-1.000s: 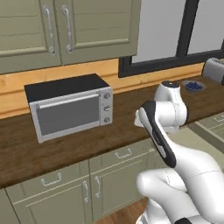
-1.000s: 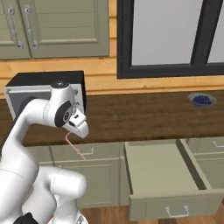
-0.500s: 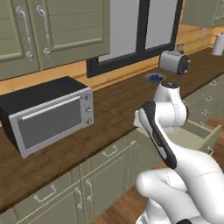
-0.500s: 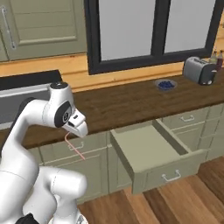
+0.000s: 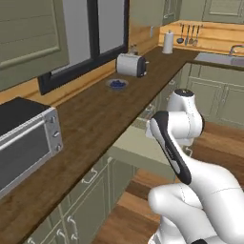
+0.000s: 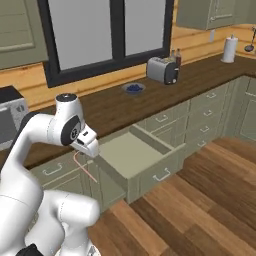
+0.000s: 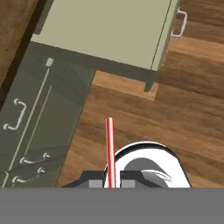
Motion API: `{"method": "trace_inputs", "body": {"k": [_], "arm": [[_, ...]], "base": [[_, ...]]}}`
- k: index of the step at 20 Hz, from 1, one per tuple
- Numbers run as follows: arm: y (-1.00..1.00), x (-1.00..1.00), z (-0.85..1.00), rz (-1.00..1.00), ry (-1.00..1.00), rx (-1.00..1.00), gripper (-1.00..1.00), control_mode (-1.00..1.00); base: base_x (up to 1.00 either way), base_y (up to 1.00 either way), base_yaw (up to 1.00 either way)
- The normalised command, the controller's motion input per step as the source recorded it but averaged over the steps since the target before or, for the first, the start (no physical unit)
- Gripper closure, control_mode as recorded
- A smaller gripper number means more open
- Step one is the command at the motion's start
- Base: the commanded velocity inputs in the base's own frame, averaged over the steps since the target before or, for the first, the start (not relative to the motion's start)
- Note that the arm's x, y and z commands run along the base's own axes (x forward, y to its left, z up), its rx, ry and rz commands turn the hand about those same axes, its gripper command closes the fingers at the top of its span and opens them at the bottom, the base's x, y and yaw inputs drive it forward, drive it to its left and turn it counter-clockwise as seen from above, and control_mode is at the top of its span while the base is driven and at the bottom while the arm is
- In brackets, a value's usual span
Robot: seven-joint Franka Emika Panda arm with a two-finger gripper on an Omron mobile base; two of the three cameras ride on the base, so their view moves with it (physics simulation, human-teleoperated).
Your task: Take a straw from the drawer in front and place it inside the glass cup on the dining counter.
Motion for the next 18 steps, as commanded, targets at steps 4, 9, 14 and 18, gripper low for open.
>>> {"method": "trace_inputs", "body": {"k": [4,9,14,18], "arm": [[0.0,0.0,0.0,0.0,0.0,0.0,1.0,1.0],[0.0,0.0,0.0,0.0,0.0,0.0,1.0,1.0],[0.0,0.0,0.0,0.0,0.0,0.0,1.0,1.0],[0.0,0.0,0.0,0.0,0.0,0.0,1.0,1.0]], "base": [[-0.07,0.0,-0.57],[-0.01,0.0,-0.53],[0.0,-0.01,-0.47],[0.0,-0.11,-0.45]]}}
